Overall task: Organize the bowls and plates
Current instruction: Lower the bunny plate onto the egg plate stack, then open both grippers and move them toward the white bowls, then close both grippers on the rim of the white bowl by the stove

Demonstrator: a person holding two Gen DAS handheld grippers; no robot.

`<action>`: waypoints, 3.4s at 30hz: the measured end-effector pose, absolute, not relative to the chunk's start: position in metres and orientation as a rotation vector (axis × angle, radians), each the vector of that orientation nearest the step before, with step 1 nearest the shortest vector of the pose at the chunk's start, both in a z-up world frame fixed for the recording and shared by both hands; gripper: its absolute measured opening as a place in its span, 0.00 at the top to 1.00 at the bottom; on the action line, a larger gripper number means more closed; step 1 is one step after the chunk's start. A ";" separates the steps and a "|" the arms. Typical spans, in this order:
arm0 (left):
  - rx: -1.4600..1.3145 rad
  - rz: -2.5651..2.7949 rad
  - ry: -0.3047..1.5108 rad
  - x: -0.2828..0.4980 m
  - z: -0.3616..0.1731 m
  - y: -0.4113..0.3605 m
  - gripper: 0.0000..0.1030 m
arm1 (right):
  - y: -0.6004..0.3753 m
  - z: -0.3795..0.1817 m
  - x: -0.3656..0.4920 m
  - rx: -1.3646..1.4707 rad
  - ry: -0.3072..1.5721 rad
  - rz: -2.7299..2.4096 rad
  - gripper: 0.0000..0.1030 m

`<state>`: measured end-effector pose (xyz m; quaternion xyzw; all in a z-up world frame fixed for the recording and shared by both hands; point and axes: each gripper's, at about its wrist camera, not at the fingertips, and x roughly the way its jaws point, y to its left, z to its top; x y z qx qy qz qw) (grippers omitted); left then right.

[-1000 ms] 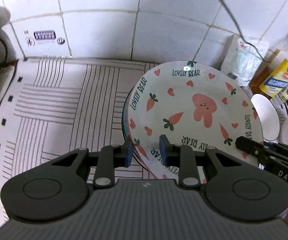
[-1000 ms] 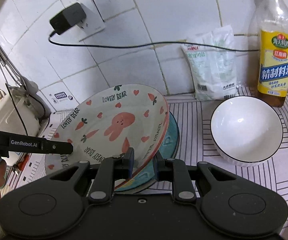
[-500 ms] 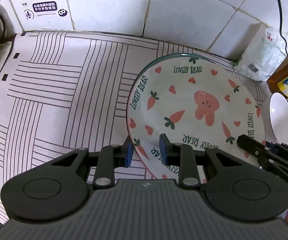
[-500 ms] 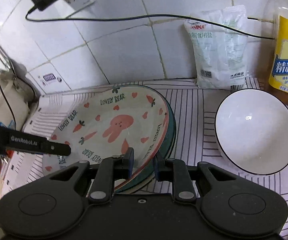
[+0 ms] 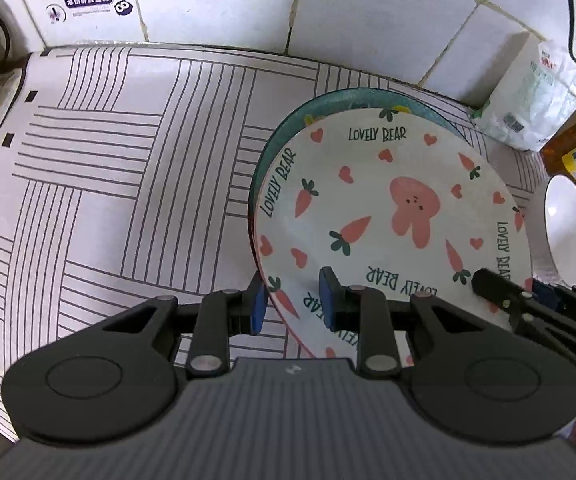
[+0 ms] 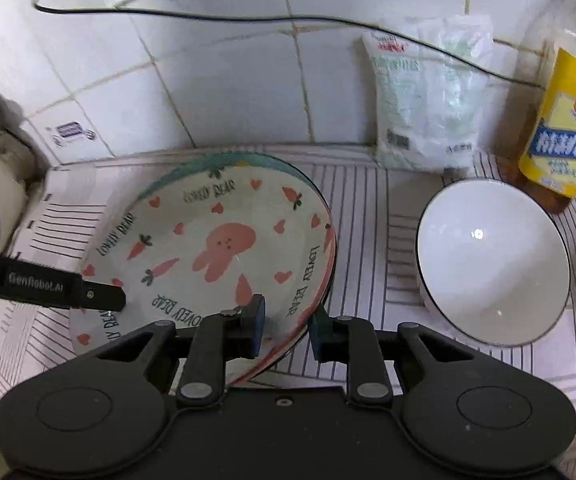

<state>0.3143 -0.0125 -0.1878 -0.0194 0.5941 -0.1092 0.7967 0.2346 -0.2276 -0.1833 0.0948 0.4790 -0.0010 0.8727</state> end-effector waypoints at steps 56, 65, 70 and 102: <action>0.312 -0.465 1.175 0.110 -0.060 -0.168 0.44 | -0.309 -0.095 -0.015 0.064 0.731 -0.058 0.46; 0.379 -0.527 1.191 0.089 -0.061 -0.212 0.39 | -0.347 -0.098 -0.047 0.092 0.747 -0.146 0.39; 0.413 -0.552 1.196 0.084 -0.067 -0.230 0.30 | -0.369 -0.106 -0.057 0.152 0.740 -0.182 0.28; 0.392 -0.692 1.214 0.089 -0.166 -0.310 0.66 | -0.443 -0.215 -0.057 0.547 0.815 -0.336 0.80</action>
